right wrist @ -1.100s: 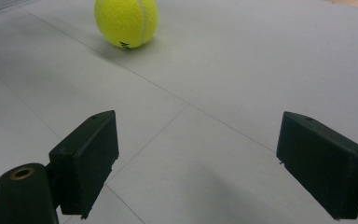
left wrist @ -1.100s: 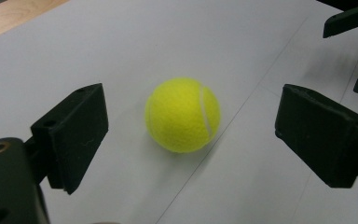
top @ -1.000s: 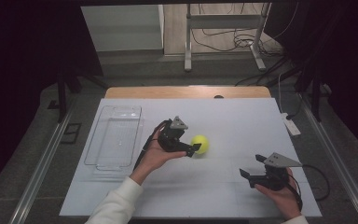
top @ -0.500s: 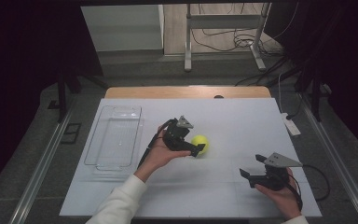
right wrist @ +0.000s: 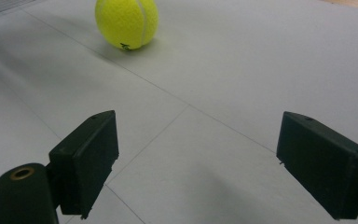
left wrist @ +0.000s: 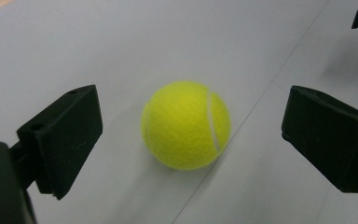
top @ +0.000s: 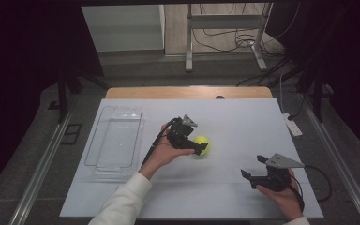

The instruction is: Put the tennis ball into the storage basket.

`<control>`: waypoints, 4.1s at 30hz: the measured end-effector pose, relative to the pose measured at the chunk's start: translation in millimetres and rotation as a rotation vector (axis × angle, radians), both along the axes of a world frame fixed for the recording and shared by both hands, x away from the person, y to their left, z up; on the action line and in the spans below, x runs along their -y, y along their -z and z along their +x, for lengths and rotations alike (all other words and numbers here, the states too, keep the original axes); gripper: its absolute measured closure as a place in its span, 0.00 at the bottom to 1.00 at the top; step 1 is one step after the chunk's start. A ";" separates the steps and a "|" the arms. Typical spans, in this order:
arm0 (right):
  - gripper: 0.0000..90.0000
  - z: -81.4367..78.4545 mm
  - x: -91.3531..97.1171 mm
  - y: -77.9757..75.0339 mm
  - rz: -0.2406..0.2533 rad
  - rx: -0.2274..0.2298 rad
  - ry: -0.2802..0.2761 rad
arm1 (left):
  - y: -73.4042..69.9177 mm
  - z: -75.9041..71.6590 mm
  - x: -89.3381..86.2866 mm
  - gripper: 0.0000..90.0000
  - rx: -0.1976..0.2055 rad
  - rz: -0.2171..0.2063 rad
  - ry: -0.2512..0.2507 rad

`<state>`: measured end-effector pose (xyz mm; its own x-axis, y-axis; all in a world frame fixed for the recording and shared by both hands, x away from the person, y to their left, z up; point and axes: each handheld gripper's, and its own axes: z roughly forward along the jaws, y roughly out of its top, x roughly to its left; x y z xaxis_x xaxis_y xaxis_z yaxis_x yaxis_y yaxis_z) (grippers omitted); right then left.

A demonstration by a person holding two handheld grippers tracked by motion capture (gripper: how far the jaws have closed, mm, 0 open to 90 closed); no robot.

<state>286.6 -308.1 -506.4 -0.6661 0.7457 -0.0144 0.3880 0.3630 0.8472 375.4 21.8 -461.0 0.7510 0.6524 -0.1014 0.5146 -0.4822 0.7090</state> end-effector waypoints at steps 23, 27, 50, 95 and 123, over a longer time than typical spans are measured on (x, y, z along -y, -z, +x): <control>0.15 0.2 0.7 0.1 0.006 -0.001 0.001 | 24.2 18.2 17.1 0.06 -0.086 0.038 0.014; 0.15 0.1 0.5 0.1 0.004 -0.001 0.000 | 27.2 19.7 18.7 0.06 -0.094 0.045 0.017; 0.15 -0.2 0.8 -0.1 0.002 0.001 0.001 | 35.8 15.9 25.7 0.29 -0.082 0.105 0.026; 0.15 -1.3 0.1 -0.3 -0.001 0.002 0.004 | 6.8 -18.3 -0.7 0.30 0.010 0.007 0.029; 0.15 -1.2 0.3 0.1 -0.001 0.001 0.008 | -5.5 -34.7 -23.3 0.30 0.065 -0.046 0.033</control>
